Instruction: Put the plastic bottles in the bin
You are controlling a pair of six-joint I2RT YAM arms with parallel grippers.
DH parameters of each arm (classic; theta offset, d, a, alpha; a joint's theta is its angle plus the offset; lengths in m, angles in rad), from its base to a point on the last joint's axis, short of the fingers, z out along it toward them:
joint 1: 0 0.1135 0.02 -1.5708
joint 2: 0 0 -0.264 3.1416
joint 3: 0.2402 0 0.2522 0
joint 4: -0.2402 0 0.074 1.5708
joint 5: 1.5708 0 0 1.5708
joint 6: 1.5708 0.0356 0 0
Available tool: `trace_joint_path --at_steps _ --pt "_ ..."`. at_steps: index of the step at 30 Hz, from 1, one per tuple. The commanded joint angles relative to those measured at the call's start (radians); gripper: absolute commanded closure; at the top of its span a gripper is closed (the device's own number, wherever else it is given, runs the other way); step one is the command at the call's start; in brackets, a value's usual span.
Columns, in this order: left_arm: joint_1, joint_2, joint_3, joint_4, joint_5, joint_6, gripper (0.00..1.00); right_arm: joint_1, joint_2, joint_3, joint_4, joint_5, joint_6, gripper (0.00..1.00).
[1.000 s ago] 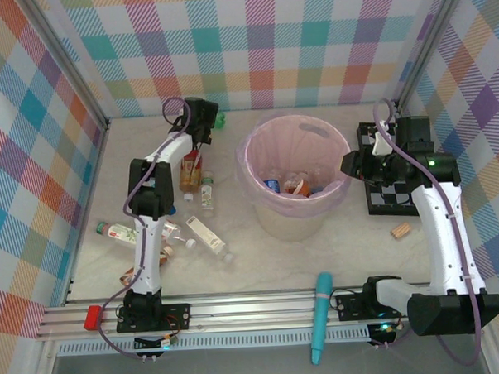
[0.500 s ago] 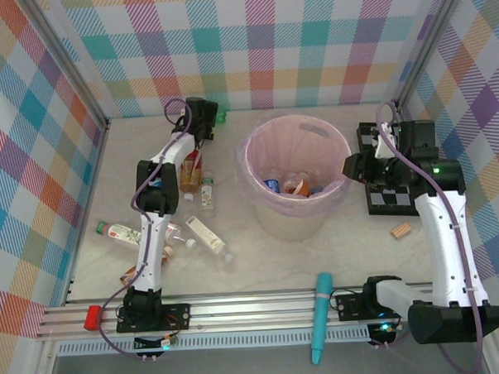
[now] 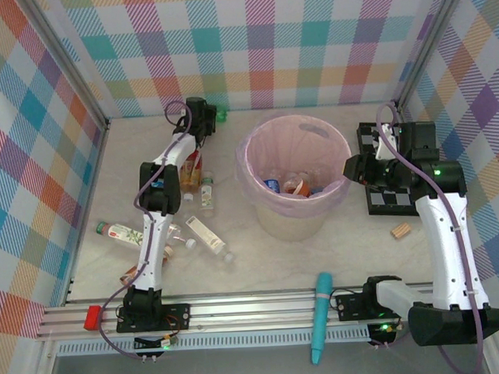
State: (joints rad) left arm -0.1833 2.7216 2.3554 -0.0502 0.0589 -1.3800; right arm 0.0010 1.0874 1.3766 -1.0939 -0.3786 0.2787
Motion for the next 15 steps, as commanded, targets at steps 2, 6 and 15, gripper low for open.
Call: trace_joint_path --at_steps 2,6,15 --pt "0.013 -0.009 -0.059 -0.091 -0.004 0.021 0.59 0.003 -0.015 0.018 -0.024 -0.003 -0.008 0.65" --pt "0.019 -0.084 -0.137 -0.037 0.0 0.053 0.6 0.004 -0.016 0.017 -0.023 -0.006 -0.008 0.65" --pt "0.025 -0.364 -0.437 0.093 -0.026 0.175 0.63 0.003 -0.016 0.012 -0.004 -0.03 -0.003 0.65"
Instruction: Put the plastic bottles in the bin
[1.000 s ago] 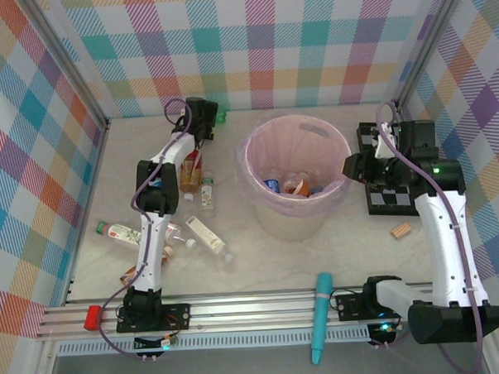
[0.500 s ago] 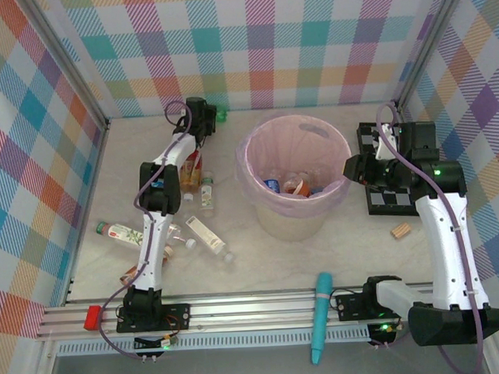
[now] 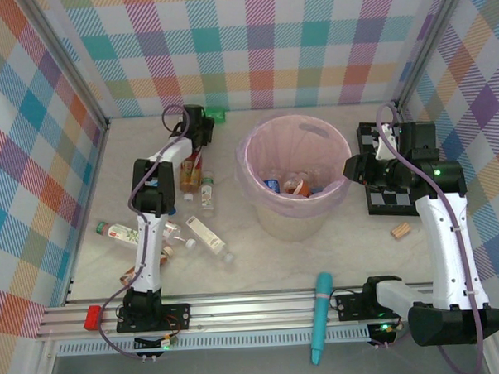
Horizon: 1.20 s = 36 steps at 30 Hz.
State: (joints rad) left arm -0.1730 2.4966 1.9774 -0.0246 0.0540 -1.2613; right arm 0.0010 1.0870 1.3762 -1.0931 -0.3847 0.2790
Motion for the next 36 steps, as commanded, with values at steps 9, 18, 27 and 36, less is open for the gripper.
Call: trace_joint_path --at_steps 9,18,27,36 --pt "0.032 -0.242 -0.161 0.023 -0.071 0.1 0.26 0.003 -0.026 0.012 -0.008 -0.028 -0.007 0.65" --pt "0.087 -0.142 -0.032 -0.072 -0.05 0.129 0.0 0.004 -0.025 0.017 -0.021 -0.004 -0.015 0.65" --pt "0.09 0.025 0.194 -0.094 0.062 0.12 0.0 0.004 -0.013 0.016 -0.014 -0.002 -0.007 0.65" --pt "0.087 0.202 0.437 -0.17 0.118 0.054 0.0 0.003 -0.012 0.002 -0.001 0.005 0.002 0.65"
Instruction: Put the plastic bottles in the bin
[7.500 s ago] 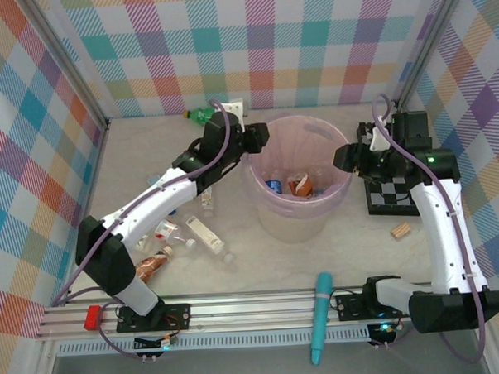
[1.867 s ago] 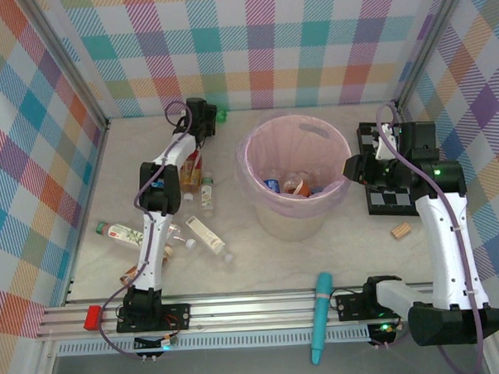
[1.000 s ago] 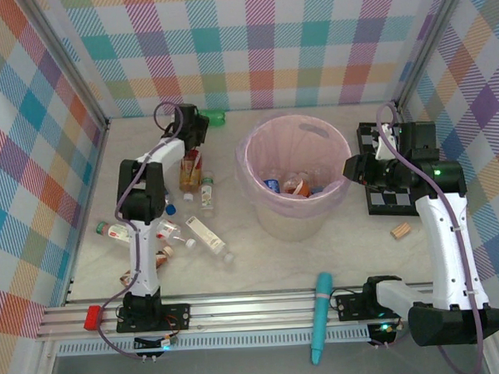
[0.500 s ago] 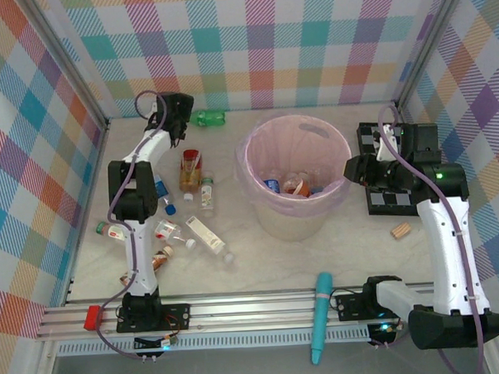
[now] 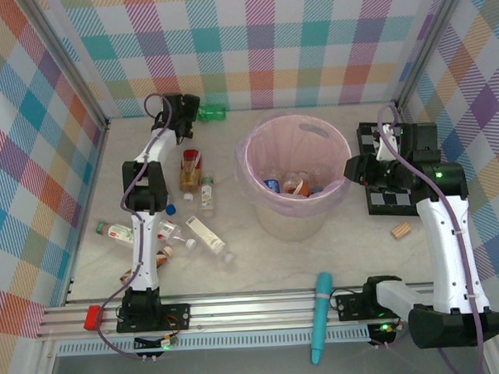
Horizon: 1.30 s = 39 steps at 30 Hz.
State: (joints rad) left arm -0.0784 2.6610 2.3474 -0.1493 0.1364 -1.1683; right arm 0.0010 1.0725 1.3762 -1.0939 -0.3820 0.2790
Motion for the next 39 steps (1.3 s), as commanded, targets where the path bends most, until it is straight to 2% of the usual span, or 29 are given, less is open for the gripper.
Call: trace_joint_path --at_steps 1,10,17,20,23,27,32,39 --pt "-0.009 0.057 0.092 -0.055 0.037 -0.051 0.01 0.004 0.003 0.0 0.002 0.003 0.003 0.65" --pt "-0.042 0.191 0.241 -0.038 0.044 -0.147 0.06 0.004 -0.002 -0.009 0.012 0.017 0.013 0.65" --pt "-0.066 0.267 0.281 -0.008 0.035 -0.209 0.1 0.003 -0.006 -0.006 0.006 0.036 0.012 0.65" --pt "-0.066 0.281 0.282 0.009 0.029 -0.229 0.18 0.003 -0.011 -0.006 -0.001 0.047 0.011 0.65" --pt "-0.065 0.288 0.28 0.011 0.017 -0.233 0.3 0.004 -0.011 0.003 -0.006 0.052 0.012 0.65" --pt "-0.06 0.278 0.258 0.018 0.02 -0.23 0.43 0.004 -0.009 0.005 -0.004 0.052 0.016 0.65" --pt "-0.054 0.224 0.178 0.046 0.021 -0.208 0.52 0.004 -0.008 0.001 0.0 0.048 0.02 0.65" --pt "-0.047 0.077 0.031 0.105 0.011 -0.145 0.53 0.004 -0.011 0.017 -0.008 0.046 0.018 0.65"
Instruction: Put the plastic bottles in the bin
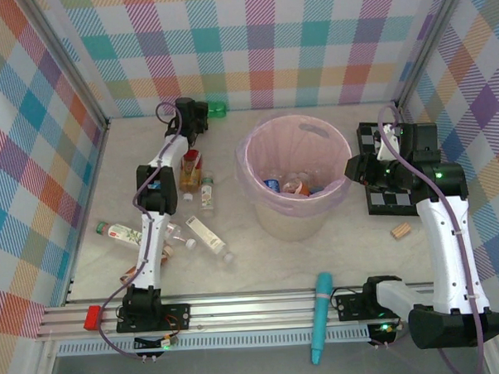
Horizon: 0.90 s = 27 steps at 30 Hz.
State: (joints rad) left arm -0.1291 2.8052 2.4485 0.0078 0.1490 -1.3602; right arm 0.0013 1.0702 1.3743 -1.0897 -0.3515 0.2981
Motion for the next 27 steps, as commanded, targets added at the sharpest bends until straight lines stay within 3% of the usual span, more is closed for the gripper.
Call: trace_joint_path --at_steps 1,4,9,13,20,27 --pt "0.005 -0.092 -0.101 -0.038 -0.005 0.052 0.53 0.004 -0.009 0.02 -0.014 0.014 0.001 0.65" --pt "0.006 -0.196 -0.231 0.009 -0.007 0.084 0.52 0.004 -0.015 0.02 -0.014 0.012 0.002 0.65" --pt "0.009 -0.441 -0.617 0.205 -0.049 0.108 0.52 0.003 -0.022 0.02 -0.015 0.008 0.0 0.65" --pt "0.011 -0.563 -0.788 0.267 -0.041 0.166 0.52 0.004 -0.021 0.02 -0.015 0.004 -0.005 0.65" --pt "0.011 -0.72 -0.867 0.284 0.047 0.254 0.51 0.005 -0.01 0.012 0.016 -0.034 0.005 0.65" --pt "0.01 -0.937 -0.876 0.195 0.113 0.388 0.5 0.034 0.042 0.027 0.064 -0.083 0.013 0.65"
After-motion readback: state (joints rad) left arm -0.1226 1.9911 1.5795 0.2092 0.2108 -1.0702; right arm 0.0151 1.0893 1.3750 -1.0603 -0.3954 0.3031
